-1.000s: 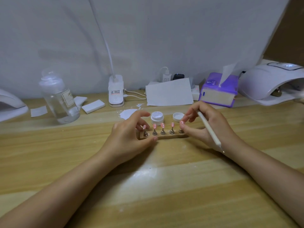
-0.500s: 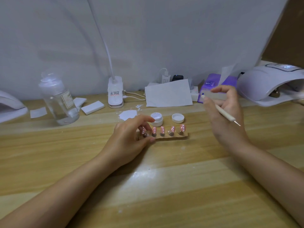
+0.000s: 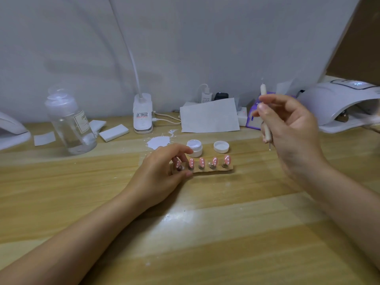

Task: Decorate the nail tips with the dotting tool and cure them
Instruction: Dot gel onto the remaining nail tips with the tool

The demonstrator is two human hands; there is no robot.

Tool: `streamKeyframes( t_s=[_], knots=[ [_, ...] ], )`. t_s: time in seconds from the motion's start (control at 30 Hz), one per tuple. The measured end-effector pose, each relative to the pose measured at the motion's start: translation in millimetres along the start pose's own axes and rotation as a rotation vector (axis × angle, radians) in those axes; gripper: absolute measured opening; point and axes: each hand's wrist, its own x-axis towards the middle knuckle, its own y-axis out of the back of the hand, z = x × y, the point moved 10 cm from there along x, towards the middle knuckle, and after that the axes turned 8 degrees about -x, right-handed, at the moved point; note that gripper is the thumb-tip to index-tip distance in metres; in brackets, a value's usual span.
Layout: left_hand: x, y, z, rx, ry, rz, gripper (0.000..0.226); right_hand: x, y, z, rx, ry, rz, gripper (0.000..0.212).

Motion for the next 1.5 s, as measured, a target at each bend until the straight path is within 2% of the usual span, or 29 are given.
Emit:
streamKeyframes(
  t_s=[0.13,0.2,0.27,0.33,0.4,0.5,0.7,1.2,1.4,1.5],
  knots=[
    [0,0,0,-0.003,-0.002,-0.003,0.035,4,1,-14,0.033,0.032,-0.034,0.033],
    [-1,-1,0,-0.002,-0.001,-0.005,0.036,3,0,-3,0.085,-0.058,-0.034,0.035],
    [-1,-1,-1,-0.005,0.002,-0.004,0.036,-1,-6,16,0.145,-0.207,-0.065,0.027],
    [-1,-1,-1,-0.007,0.006,-0.005,0.036,-10,-13,32,0.149,-0.321,-0.11,0.032],
    [0,-1,-1,-0.007,0.008,-0.006,0.036,-16,-14,41,0.143,-0.349,-0.096,0.036],
    [-1,-1,-1,-0.011,0.009,-0.006,0.036,-22,-11,47,0.154,-0.307,-0.051,0.03],
    [0,-1,-2,-0.012,0.007,-0.005,0.036,-24,-11,51,0.017,-0.211,-0.045,0.043],
    [-1,-1,-1,-0.03,0.005,-0.004,0.037,-24,-10,52,0.024,-0.212,-0.045,0.04],
    [-2,1,-1,-0.033,0.008,0.018,0.038,-21,11,51,0.093,-0.242,0.14,0.035],
    [-3,6,1,-0.057,-0.001,0.073,0.041,-17,20,41,-0.031,-0.143,0.141,0.035]
  ],
)
